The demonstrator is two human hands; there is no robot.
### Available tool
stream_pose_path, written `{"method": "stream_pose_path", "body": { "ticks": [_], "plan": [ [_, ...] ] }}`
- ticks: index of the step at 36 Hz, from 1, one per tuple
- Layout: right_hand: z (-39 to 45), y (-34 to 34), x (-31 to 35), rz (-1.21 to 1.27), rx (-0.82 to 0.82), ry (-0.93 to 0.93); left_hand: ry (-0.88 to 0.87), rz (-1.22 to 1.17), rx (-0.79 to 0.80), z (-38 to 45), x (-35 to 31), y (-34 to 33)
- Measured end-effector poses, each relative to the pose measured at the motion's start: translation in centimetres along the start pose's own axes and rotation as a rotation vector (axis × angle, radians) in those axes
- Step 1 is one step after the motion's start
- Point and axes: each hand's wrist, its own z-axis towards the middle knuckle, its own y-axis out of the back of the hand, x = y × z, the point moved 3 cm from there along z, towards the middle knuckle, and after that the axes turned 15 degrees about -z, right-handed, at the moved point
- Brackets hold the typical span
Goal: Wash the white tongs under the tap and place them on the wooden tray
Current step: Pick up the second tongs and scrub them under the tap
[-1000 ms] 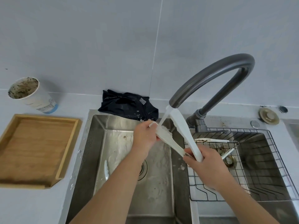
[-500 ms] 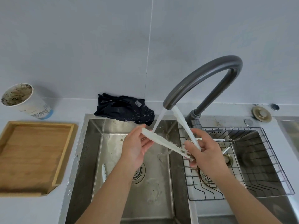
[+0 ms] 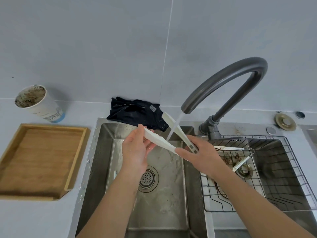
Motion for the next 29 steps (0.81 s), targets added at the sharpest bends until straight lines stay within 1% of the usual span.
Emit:
{"method": "stream_pose_path", "body": {
  "ticks": [4, 8, 12, 15, 18, 20, 24, 29],
  "plan": [
    [0.7, -0.1, 0.7, -0.061, 0.062, 0.047, -0.02, -0.039, -0.022, 0.0, -0.6, 0.3],
    [1.2, -0.4, 1.3, -0.105, 0.119, 0.071, -0.059, -0.059, 0.019, 0.0, -1.0, 0.2],
    [1.8, -0.6, 1.9, 0.054, 0.168, 0.057, -0.108, -0.027, 0.115, 0.5, -0.9, 0.1],
    [2.5, -0.9, 1.9, 0.176, 0.203, -0.014, -0.123, -0.01, 0.164, 0.5, -1.0, -0.1],
    [3.1, -1.2, 2.5, 0.351, 0.257, -0.082, -0.118, -0.023, 0.09, 0.6, -0.8, 0.0],
    [3.5, -1.3, 2.9, 0.466, 0.306, -0.11, -0.118, 0.008, 0.033, 0.7, -0.5, 0.3],
    [4.1, -1.3, 3.6, 0.529, 0.364, -0.127, -0.076, 0.097, -0.024, 0.9, 0.6, 1.0],
    [4.0, -1.3, 4.1, 0.588, 0.391, -0.148, 0.004, 0.138, -0.005, 0.8, 1.8, 0.8]
  ]
}}
